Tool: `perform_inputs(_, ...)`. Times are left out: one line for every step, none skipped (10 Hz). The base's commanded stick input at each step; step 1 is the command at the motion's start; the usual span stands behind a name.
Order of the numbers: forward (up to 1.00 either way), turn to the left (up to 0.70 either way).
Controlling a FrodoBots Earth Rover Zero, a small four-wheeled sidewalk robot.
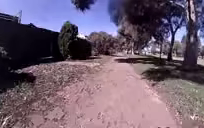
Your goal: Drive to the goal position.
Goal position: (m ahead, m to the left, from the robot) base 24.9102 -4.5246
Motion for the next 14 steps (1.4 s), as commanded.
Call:
perform_inputs(0.70,0.09)
perform_inputs(0.70,0.13)
perform_inputs(0.70,0.00)
perform_inputs(0.70,0.00)
perform_inputs(0.70,-0.02)
perform_inputs(0.70,-0.12)
perform_inputs(0.70,-0.22)
perform_inputs(0.70,-0.31)
perform_inputs(0.70,-0.19)
perform_inputs(0.70,-0.07)
perform_inputs(0.70,0.00)
perform_inputs(0.70,0.00)
perform_inputs(0.70,0.00)
perform_inputs(0.70,0.00)
